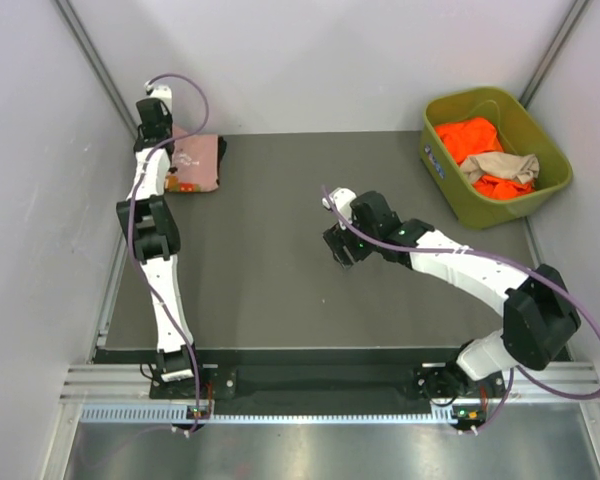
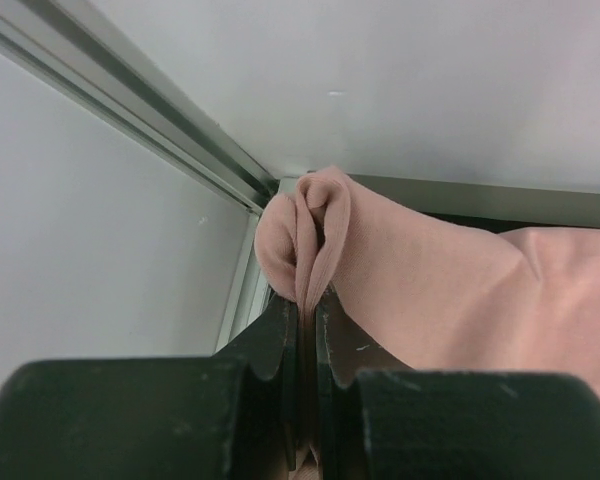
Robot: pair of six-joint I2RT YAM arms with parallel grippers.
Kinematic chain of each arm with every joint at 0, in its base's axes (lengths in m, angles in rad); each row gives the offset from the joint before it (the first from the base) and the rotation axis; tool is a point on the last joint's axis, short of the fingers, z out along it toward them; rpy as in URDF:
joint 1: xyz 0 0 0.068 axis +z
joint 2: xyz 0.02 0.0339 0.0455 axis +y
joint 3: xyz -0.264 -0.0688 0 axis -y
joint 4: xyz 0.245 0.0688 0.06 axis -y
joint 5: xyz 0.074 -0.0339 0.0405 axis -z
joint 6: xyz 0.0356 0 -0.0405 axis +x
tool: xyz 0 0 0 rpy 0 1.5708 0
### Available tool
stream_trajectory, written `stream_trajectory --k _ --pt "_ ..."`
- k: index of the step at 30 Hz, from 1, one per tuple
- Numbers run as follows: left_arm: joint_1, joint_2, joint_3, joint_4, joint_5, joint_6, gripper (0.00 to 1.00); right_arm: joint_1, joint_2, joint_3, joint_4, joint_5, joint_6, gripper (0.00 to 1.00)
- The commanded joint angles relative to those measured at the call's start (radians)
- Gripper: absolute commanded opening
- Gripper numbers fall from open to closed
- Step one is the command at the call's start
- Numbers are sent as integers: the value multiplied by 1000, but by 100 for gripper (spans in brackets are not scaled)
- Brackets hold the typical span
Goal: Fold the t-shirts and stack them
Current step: Neatly place the folded tshirt to the corner
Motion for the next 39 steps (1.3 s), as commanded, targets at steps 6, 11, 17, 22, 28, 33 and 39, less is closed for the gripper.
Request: stream_trajectory --k 6,11,17,22,28,33,39 --pt "13 66 76 156 29 -56 0 -9 52 80 -13 -18 -8 73" --pt "22 104 82 216 11 -85 0 -14 85 104 -21 -19 -15 72" --pt "39 124 88 268 -58 -115 1 -31 118 129 -26 -36 -15 73" --pt "41 95 78 290 -153 -128 48 -38 128 139 -21 -47 -9 72" --pt "13 -24 23 233 -176 -146 99 -38 102 144 -13 -47 1 72" --pt "-31 -155 -79 181 -178 -171 99 -50 39 104 3 -42 47 72" --pt "-163 -411 -335 77 -184 -253 99 -84 -144 -26 71 -58 161 73"
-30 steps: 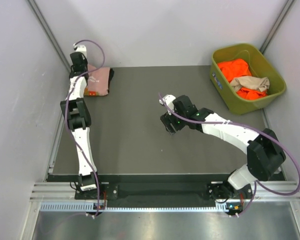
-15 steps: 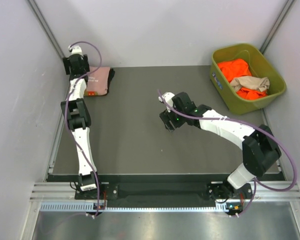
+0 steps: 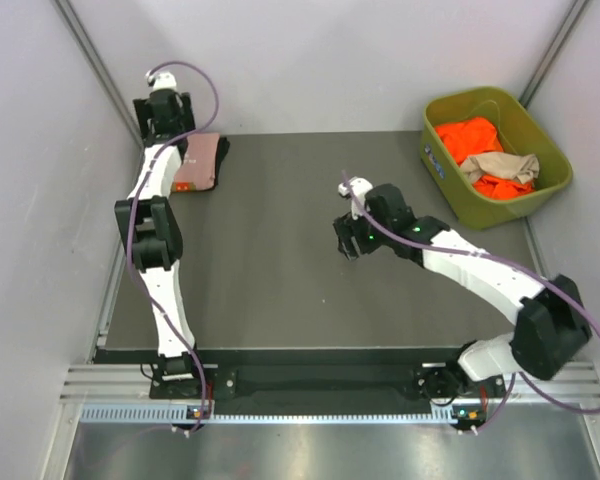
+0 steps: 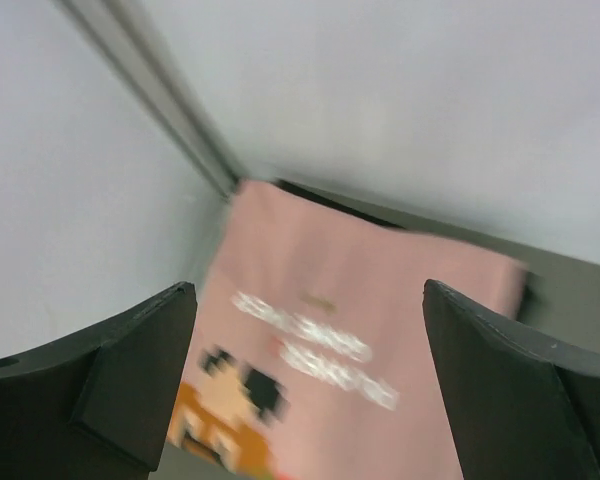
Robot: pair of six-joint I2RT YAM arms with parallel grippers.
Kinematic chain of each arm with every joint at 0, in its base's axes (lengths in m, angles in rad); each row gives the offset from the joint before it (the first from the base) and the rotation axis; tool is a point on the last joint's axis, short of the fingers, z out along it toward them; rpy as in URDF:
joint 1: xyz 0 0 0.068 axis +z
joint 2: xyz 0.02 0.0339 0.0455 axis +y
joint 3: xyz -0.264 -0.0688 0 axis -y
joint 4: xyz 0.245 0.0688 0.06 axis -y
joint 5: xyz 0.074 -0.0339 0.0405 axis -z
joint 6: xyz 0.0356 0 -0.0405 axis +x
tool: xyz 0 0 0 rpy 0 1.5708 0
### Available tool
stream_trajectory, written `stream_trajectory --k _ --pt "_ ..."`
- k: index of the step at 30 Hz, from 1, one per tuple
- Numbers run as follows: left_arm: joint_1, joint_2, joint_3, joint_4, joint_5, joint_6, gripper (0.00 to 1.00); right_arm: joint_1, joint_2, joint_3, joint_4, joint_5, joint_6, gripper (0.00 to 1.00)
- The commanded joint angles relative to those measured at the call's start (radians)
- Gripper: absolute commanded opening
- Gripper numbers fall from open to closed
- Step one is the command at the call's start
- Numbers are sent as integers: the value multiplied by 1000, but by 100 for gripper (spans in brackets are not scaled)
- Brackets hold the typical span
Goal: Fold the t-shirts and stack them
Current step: Neatly place the folded tshirt to the corner
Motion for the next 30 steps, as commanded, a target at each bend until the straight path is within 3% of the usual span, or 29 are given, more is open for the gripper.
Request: stream_trajectory --k 1,6,9,15,19,25,30 --pt "-119 -251 -146 -44 7 -126 99 -31 -181 -95 104 -2 99 73" --pt "-225 -510 -462 -67 155 -332 99 -34 -405 -331 220 52 232 74" --pt "-337 -702 -782 -36 243 -453 99 -39 -586 -489 299 115 352 77" --pt "-482 -1127 -1267 53 286 -697 99 -44 -908 -753 375 153 645 80" --pt "-506 -1474 -1604 96 365 -844 99 -44 -1162 -921 301 175 777 82" --pt "-506 -1919 -1882 82 471 -1026 99 -42 -1535 -1027 10 233 953 91" --pt "-508 -2208 -2093 94 566 -1220 99 -42 -1390 -1024 -15 242 980 99"
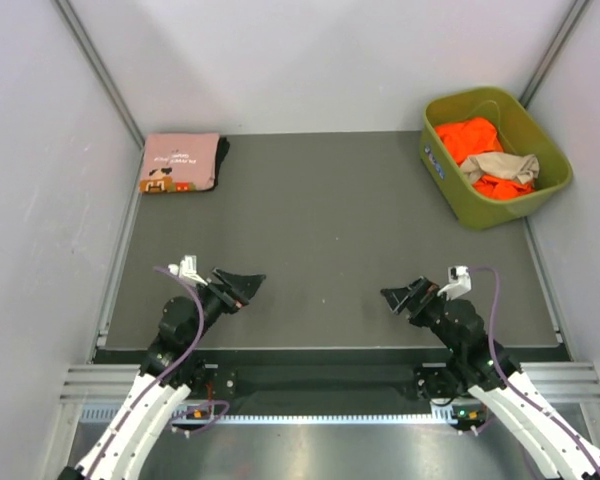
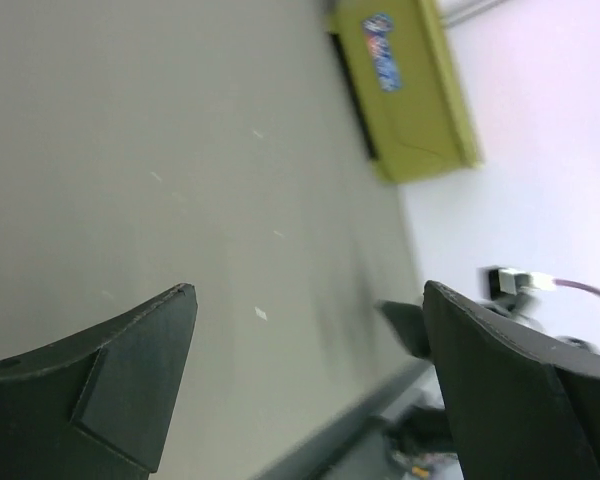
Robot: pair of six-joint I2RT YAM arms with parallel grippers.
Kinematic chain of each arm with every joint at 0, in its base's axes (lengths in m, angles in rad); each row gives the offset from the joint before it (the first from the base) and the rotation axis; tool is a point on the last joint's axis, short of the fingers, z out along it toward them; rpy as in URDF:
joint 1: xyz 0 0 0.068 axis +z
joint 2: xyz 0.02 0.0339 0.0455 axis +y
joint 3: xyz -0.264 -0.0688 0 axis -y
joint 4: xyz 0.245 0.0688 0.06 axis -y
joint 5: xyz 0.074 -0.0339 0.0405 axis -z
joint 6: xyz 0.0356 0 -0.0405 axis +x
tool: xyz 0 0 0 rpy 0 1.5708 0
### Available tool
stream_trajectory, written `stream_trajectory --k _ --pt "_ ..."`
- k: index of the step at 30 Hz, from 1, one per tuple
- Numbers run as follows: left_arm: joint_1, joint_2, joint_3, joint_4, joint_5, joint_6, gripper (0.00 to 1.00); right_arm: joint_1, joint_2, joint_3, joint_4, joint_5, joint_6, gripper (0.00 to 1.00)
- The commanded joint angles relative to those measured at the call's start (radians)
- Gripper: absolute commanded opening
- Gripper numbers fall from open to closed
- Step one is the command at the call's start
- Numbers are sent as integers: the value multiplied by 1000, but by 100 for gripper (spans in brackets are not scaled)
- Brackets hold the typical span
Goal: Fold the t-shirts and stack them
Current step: Neatly place the folded tshirt to the corner
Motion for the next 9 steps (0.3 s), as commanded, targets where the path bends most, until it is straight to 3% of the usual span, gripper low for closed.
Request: stream_trajectory --k 1,5,9 --pt "1 -178 -104 43 100 -226 99 -8 -9 -15 -59 40 63 99" --pt "0 -110 -187 165 217 -275 99 -8 -140 -42 -89 26 91 100" --pt "0 -180 -237 213 266 -350 99 -5 -54 -79 -44 -17 102 100"
